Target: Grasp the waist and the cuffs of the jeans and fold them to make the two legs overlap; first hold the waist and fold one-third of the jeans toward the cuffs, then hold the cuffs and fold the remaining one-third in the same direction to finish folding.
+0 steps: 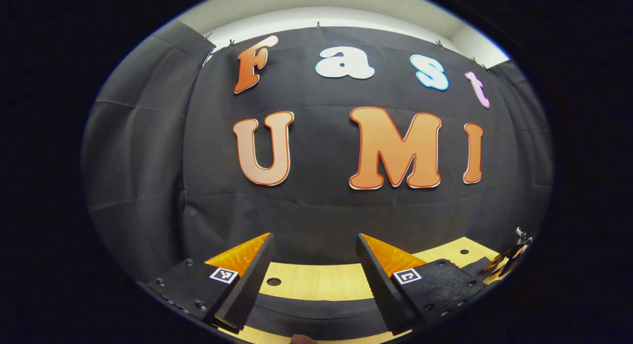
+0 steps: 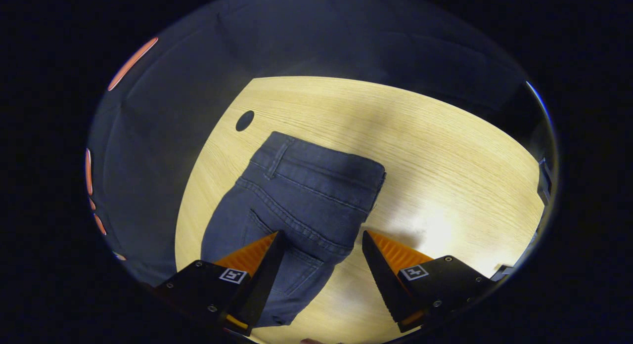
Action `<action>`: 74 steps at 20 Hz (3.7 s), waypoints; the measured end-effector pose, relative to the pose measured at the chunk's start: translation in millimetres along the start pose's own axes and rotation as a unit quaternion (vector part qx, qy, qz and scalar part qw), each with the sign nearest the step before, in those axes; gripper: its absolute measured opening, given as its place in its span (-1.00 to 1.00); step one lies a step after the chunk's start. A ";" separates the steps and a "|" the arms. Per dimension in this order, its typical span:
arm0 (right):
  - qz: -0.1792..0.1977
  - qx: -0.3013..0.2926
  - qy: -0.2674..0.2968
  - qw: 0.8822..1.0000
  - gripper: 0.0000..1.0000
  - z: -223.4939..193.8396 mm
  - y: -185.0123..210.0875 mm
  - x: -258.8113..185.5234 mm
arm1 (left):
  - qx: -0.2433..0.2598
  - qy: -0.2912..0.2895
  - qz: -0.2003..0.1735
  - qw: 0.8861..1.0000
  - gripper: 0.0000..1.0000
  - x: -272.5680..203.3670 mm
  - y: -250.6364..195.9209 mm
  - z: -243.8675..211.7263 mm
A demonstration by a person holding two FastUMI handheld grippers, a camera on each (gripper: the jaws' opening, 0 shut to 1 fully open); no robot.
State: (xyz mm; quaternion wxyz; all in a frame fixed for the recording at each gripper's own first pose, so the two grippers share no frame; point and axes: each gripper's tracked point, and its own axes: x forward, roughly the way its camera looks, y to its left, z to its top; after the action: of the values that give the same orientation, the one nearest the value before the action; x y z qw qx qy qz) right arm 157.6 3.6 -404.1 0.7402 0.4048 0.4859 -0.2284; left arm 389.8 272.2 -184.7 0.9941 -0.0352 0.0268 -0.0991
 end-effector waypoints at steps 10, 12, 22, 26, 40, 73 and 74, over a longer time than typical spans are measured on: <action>-0.005 -0.059 -0.056 0.997 -0.22 8.0 4.5 16.1 | 0.027 0.020 -0.029 0.999 1.00 -8.8 -19.9 -8.6; -0.007 -0.062 -0.057 0.996 -0.46 5.5 7.6 12.5 | 0.030 0.025 -0.029 0.999 1.00 -11.9 -20.1 -11.3; 0.054 -0.103 -0.161 0.980 -0.47 10.4 61.1 -98.4 | 0.038 -0.013 -0.059 0.997 0.98 -13.6 -24.1 1.0; 0.077 -0.135 -0.191 0.969 -0.47 -4.0 79.3 -135.0 | 0.033 -0.025 -0.046 0.998 1.00 -11.6 -16.7 3.3; 0.153 -0.370 -0.214 0.891 -0.48 -136.5 226.0 -193.2 | 0.016 -0.003 0.012 1.000 0.99 -21.5 17.9 -6.8; 0.212 -0.444 -0.280 0.824 0.78 -184.5 274.5 -266.8 | -0.209 0.363 0.175 0.891 0.96 -88.7 40.6 -126.5; 0.211 -0.445 -0.288 0.821 0.80 -180.4 272.7 -272.0 | -0.229 0.380 0.181 0.878 0.96 -91.1 39.3 -128.8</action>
State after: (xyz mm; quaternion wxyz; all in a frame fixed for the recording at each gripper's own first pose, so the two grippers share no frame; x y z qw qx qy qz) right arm 145.5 291.6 -91.3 0.9762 0.0394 0.2023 0.0681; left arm 300.6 320.5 -311.8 0.8723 -0.2158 0.4304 0.0854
